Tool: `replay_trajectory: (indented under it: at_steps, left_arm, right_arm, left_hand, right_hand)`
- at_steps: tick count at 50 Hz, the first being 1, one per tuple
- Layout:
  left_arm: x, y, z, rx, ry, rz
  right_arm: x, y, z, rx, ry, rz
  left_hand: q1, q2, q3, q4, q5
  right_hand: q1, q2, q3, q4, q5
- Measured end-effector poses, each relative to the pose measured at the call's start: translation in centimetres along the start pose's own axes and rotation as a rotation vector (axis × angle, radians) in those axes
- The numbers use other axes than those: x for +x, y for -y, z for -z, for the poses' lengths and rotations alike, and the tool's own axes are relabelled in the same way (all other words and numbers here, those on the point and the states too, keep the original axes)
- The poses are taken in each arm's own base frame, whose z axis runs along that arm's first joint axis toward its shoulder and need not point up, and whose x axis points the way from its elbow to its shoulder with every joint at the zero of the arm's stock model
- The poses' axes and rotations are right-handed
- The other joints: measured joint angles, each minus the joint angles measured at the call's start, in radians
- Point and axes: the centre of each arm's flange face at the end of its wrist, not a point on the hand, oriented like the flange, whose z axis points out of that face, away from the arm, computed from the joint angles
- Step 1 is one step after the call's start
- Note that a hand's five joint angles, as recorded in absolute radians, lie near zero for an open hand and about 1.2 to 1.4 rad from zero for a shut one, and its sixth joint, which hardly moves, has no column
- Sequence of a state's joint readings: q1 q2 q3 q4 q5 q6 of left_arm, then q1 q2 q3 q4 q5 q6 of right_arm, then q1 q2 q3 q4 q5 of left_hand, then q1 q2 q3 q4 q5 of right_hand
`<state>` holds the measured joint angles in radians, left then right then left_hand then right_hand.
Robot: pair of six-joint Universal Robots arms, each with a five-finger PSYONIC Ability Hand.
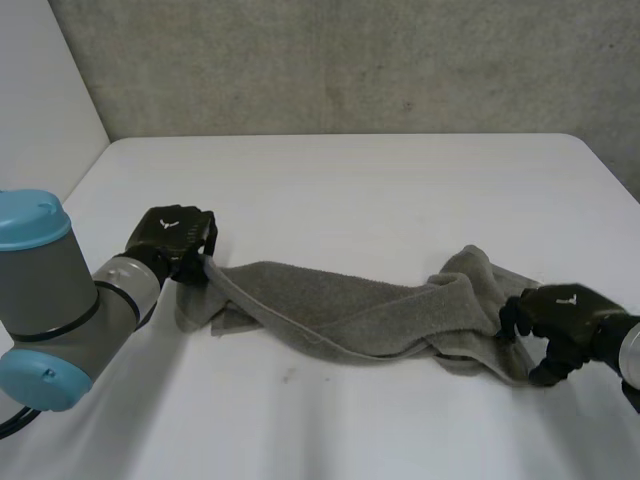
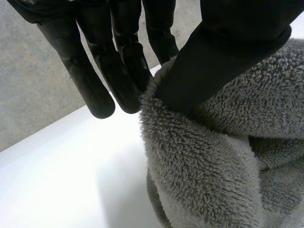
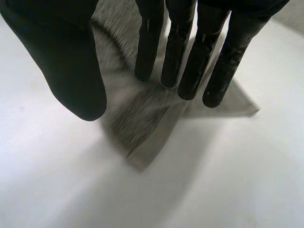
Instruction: Fold the towel.
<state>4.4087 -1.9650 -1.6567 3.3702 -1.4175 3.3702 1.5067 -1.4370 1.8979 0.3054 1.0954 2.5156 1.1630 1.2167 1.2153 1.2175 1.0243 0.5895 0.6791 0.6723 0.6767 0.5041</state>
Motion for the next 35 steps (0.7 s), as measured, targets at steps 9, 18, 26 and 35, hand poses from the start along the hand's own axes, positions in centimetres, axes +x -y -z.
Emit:
replay_trajectory:
  at_steps: [9, 18, 26, 35]
  left_arm:
    - [0.0, 0.0, 0.0, -0.001, 0.0, 0.0]
    - [0.0, -0.1, 0.0, -0.002, 0.001, 0.001]
    - [0.0, -0.1, 0.0, -0.003, 0.0, 0.001]
    - [0.1, -0.2, 0.1, -0.005, -0.001, 0.002]
  right_arm:
    - [-0.1, -1.3, -1.5, -0.037, 0.031, -0.019]
    - [-0.4, -0.8, -3.0, 0.052, 0.008, -0.025]
    - [-1.6, -0.7, -4.1, 0.079, 0.04, -0.015]
    - [-3.0, -0.8, -6.0, 0.07, 0.077, -0.01]
  left_hand:
    - [0.0, 0.0, 0.0, 0.0, 0.0]
    - [0.0, 0.0, 0.0, 0.0, 0.0]
    - [0.0, 0.0, 0.0, 0.0, 0.0]
    - [0.0, 0.0, 0.0, 0.0, 0.0]
  right_hand:
    - [-0.191, -0.233, -0.232, -0.238, -0.238]
    - [-0.191, -0.233, -0.233, -0.241, -0.244]
    - [-0.191, -0.233, -0.231, -0.239, -0.241]
    - [-0.159, -0.168, -0.162, -0.166, -0.177]
